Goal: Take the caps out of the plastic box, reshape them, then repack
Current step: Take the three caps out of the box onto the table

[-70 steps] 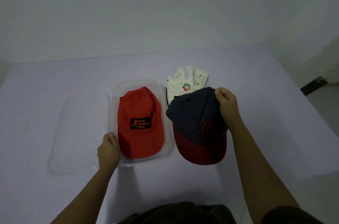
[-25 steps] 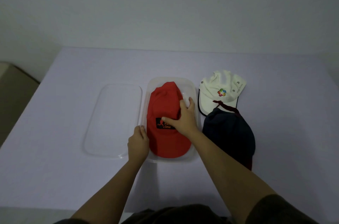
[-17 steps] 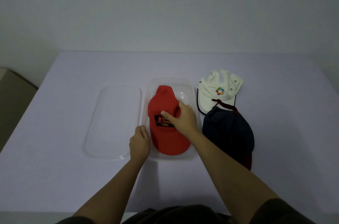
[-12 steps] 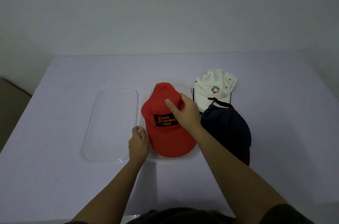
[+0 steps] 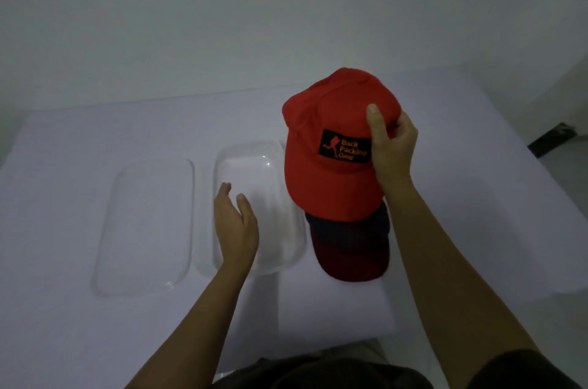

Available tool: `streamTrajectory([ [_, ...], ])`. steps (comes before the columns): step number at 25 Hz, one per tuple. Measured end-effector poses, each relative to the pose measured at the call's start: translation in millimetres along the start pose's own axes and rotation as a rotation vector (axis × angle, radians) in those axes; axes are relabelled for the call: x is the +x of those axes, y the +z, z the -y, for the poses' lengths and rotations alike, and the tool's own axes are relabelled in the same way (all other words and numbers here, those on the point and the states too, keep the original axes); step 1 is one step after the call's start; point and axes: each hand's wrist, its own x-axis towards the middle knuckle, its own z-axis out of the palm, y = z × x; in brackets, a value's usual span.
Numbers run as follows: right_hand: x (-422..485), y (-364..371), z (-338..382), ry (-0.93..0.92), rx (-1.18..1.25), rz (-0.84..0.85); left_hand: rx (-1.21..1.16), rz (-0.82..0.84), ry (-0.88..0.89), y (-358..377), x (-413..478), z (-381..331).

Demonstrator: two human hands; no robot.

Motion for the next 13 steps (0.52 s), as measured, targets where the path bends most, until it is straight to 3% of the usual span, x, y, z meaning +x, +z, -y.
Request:
streamTrajectory([
  [6,56.8,-118.4,-27.0,0.035,-0.132,-0.09,0.01,0.342,0.244,100.7,-63.3,-41.6],
  [9,86.2,-166.4,-54.4,0.086,-0.215,-0.039,0.265,0.459,0.318,151.2,-78.0,-47.8],
  [13,111.0,-198.9,-103.4,0.183,-0.284,0.098,0.666,0.472,0.401,182.7,-82.1,-31.0],
])
